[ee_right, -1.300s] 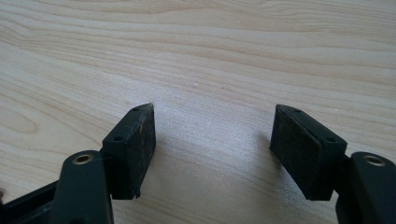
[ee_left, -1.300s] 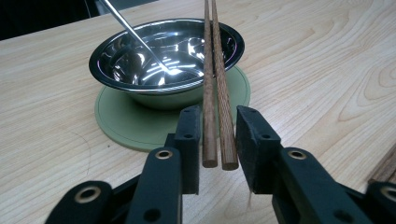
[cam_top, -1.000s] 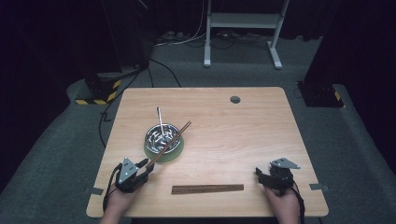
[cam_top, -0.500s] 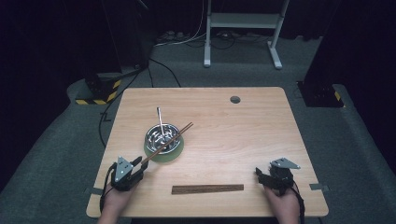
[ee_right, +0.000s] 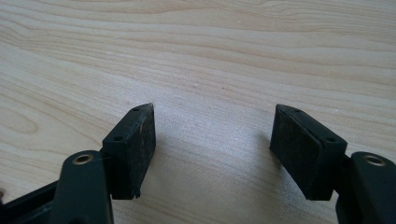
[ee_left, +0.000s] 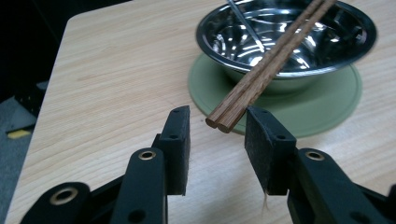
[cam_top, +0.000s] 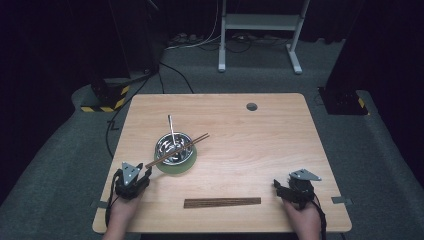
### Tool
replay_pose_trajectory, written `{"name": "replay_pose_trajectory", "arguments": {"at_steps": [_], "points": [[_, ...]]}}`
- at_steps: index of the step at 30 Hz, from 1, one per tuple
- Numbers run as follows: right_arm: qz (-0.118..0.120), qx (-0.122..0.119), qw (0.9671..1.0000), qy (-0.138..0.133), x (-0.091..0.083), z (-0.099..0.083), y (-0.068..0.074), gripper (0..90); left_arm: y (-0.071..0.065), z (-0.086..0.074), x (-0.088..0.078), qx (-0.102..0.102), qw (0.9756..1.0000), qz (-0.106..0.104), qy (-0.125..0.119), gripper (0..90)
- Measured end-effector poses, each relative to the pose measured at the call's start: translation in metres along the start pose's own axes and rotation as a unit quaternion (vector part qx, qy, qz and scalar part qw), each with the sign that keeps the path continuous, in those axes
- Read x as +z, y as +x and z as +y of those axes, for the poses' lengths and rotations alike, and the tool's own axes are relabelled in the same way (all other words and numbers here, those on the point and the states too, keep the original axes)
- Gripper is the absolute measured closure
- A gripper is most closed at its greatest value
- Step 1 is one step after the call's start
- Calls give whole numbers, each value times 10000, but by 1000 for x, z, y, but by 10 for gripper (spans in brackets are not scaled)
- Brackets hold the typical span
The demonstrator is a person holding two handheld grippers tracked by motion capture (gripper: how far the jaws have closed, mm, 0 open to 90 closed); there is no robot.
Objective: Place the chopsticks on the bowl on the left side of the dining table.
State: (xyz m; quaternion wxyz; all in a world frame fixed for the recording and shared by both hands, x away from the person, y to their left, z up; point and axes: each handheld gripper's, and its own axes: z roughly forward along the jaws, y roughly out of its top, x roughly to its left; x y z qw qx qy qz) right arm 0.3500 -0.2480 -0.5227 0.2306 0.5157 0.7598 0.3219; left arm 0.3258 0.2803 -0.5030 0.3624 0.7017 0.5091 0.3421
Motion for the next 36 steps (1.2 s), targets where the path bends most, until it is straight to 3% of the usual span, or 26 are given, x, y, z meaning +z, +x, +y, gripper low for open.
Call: {"name": "replay_pose_trajectory", "arguments": {"at_steps": [12,20,27,31,36], "points": [[8,-18,10000,-41,1,0,0,309,4,15,10,22,9992,214,342,611],[19,-32,10000,-43,1,0,0,309,15,22,20,43,9982,343,493,618],[45,-39,10000,-1,0,0,0,309,21,32,29,-9,9979,326,551,635],[46,-39,10000,-1,0,0,0,309,22,38,35,137,9970,349,675,640],[42,-53,10000,-3,0,0,0,308,24,42,44,178,9962,352,772,645]]}}
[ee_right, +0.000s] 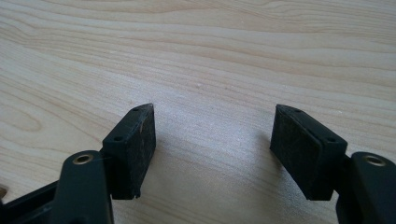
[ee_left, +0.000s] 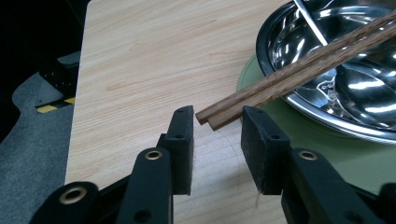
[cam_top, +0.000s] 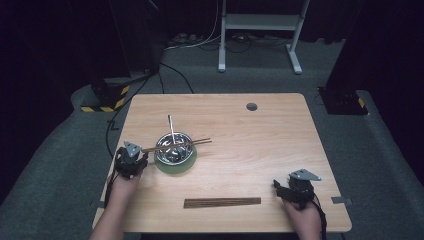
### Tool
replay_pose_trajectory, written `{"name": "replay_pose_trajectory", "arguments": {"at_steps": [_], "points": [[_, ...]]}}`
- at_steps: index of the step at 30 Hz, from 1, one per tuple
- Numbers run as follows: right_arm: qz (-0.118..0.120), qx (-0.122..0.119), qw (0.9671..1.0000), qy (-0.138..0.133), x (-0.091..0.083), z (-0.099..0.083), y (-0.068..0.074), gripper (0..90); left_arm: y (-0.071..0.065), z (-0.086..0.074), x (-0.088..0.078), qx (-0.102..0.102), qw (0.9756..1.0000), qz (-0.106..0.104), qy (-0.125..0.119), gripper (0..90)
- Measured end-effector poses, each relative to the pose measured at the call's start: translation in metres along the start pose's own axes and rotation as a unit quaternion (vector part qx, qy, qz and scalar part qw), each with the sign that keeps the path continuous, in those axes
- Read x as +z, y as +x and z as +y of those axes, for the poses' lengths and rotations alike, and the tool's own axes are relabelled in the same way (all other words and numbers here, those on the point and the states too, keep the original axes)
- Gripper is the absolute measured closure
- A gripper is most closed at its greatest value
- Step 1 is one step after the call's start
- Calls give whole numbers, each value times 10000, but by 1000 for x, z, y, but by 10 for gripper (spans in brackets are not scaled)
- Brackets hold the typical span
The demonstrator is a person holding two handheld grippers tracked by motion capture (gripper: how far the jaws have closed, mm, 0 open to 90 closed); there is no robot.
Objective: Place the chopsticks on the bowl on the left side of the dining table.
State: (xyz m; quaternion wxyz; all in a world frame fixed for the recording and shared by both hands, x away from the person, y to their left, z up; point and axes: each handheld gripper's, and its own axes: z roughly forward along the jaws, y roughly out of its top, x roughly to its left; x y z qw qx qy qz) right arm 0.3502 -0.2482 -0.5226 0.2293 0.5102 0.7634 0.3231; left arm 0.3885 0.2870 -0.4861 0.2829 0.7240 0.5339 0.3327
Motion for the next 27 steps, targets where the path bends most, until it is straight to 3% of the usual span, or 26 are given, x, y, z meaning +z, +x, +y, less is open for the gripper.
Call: {"name": "replay_pose_trajectory", "arguments": {"at_steps": [9,12,15,20,23,27], "points": [[32,-4,10000,11,-1,0,1,310,4,10,9,109,9999,-30,85,642],[76,-59,10000,-9,-1,-1,1,360,6,10,9,15,10000,-79,-8,642],[-10,-242,9993,-284,-8,-2,6,415,9,8,6,-44,9998,-156,-102,628],[330,-296,9970,-637,-22,23,22,430,13,1,5,-42,9995,-309,-100,602],[532,-408,9955,-668,-18,46,40,444,16,-3,6,-109,9991,-414,-78,580],[692,-503,9936,-741,1,78,69,533,18,-5,7,-132,9986,-488,-158,576]]}}
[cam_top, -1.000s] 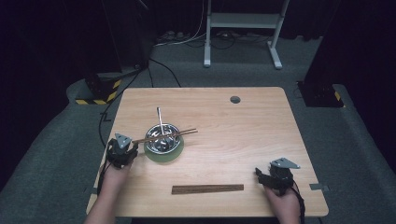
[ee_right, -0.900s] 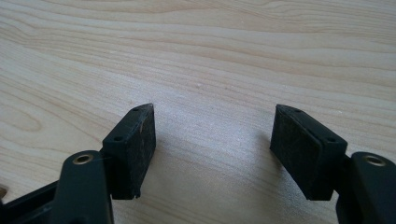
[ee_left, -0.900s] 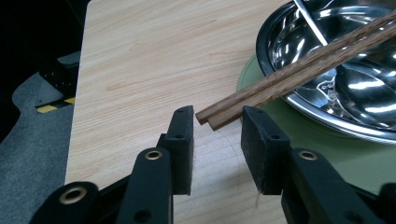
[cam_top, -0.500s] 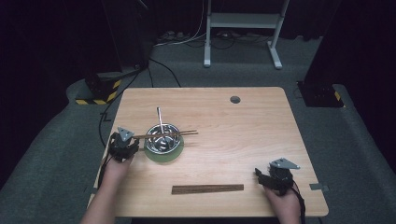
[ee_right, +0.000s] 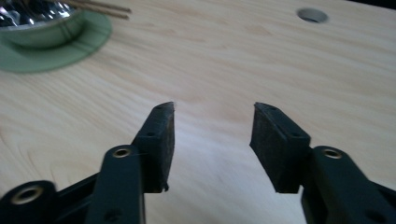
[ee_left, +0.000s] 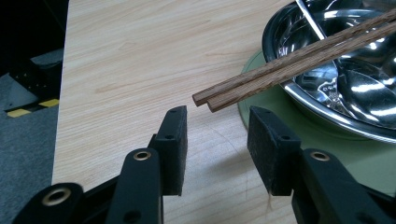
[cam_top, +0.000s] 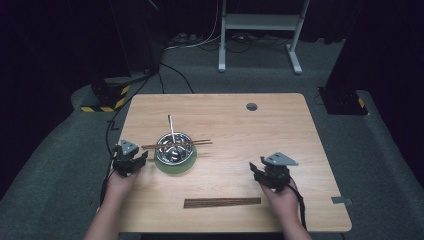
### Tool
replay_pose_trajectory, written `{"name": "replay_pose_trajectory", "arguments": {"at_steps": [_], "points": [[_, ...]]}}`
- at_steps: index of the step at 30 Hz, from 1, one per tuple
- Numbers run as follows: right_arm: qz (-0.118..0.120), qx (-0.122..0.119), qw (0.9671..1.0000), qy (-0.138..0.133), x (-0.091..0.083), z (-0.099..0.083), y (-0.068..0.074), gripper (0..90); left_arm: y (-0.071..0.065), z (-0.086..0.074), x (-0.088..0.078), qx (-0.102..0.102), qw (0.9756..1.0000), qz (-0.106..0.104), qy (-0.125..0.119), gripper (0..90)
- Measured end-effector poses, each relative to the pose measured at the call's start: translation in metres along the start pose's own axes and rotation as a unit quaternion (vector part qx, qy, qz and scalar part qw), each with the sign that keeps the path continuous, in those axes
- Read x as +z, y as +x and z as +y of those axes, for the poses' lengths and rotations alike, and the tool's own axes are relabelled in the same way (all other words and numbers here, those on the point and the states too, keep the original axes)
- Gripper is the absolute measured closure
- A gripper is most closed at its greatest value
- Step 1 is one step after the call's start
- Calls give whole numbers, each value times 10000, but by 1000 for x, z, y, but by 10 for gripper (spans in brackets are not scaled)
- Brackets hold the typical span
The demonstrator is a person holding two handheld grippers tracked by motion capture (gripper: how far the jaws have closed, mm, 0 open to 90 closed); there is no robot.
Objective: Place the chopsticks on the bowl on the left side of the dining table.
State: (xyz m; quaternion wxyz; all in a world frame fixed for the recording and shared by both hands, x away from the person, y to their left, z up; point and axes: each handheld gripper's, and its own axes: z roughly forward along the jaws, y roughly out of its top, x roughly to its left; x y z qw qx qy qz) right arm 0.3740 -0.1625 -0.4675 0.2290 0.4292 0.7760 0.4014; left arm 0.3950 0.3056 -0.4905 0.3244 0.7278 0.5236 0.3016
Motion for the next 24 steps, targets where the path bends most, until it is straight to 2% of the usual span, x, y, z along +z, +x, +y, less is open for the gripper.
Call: {"name": "replay_pose_trajectory", "arguments": {"at_steps": [4,7,10,13,15,20,24], "points": [[190,-38,9998,-4,34,20,24,638,1,2,3,35,10000,-82,-38,577],[324,14,9995,67,58,30,36,672,2,4,6,-19,9999,-118,-25,581],[373,-14,9992,108,77,38,43,658,3,3,8,-100,9997,-199,-69,576],[479,-88,9986,184,96,47,50,598,1,3,9,-138,9996,-237,-68,563],[476,-143,9985,218,107,51,56,575,2,3,10,-91,9997,-220,-74,551],[498,-245,9982,219,126,60,64,538,2,3,10,-125,9997,-188,-120,529],[517,-342,9979,201,135,64,66,536,3,4,11,-135,9996,-218,-116,529]]}}
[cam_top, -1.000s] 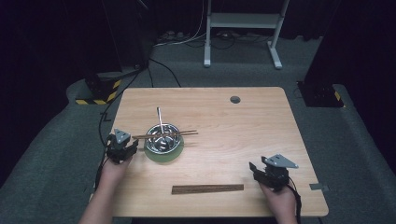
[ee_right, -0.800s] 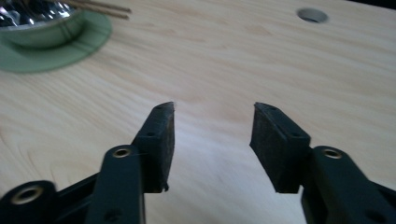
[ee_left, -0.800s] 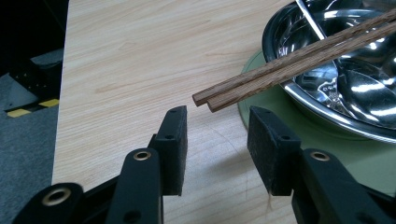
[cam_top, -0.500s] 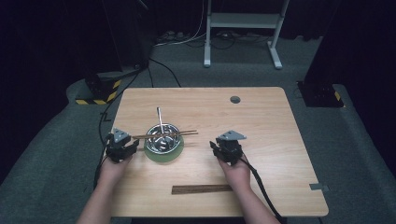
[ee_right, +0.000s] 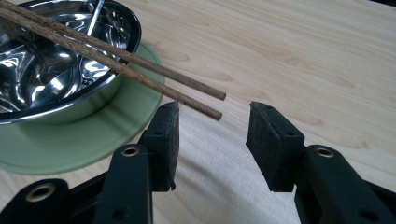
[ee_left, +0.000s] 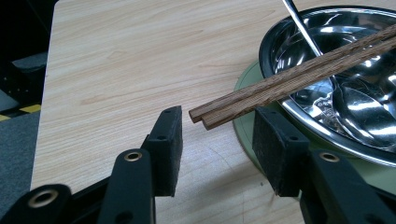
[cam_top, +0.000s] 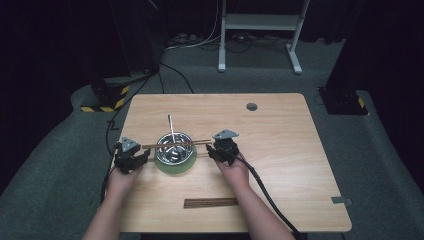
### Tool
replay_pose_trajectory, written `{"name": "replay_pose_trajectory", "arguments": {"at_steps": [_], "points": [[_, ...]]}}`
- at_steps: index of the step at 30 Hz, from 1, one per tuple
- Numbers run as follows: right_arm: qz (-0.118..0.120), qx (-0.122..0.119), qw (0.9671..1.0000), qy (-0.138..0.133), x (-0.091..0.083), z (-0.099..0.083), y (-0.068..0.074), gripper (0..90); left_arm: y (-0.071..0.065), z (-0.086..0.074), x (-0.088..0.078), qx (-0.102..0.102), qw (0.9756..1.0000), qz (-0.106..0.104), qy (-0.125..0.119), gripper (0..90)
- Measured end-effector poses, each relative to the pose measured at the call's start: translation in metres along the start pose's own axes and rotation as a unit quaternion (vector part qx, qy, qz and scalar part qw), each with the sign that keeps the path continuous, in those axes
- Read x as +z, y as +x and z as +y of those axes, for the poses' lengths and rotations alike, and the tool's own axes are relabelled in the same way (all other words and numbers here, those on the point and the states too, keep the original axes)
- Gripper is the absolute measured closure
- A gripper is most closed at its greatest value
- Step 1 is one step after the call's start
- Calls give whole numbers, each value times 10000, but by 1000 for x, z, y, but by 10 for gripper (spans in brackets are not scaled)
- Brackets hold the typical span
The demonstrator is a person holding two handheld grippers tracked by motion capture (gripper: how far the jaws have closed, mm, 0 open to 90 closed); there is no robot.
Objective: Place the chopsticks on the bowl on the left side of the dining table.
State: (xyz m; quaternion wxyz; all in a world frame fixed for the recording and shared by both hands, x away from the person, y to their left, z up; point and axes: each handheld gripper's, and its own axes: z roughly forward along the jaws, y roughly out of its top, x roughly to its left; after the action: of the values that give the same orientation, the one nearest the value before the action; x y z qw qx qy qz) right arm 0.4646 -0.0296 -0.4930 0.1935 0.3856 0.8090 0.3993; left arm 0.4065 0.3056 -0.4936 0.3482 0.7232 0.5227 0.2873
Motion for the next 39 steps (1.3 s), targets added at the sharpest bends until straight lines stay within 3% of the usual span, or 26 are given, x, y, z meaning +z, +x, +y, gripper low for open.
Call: {"name": "replay_pose_trajectory", "arguments": {"at_steps": [7,17,26,27,39], "points": [[159,-54,9999,-29,3,3,2,545,-3,4,2,102,9999,-13,21,533],[125,-197,9997,-16,1,0,9,551,-4,4,0,163,9999,34,37,549],[174,-83,9998,-50,-3,-4,11,559,-5,3,-2,190,9998,41,15,560],[159,-169,9997,-82,-3,-5,10,560,-6,2,-2,177,9998,41,6,563],[6,-157,9998,-116,-7,-10,9,587,-4,-2,-2,234,9997,78,36,578]]}}
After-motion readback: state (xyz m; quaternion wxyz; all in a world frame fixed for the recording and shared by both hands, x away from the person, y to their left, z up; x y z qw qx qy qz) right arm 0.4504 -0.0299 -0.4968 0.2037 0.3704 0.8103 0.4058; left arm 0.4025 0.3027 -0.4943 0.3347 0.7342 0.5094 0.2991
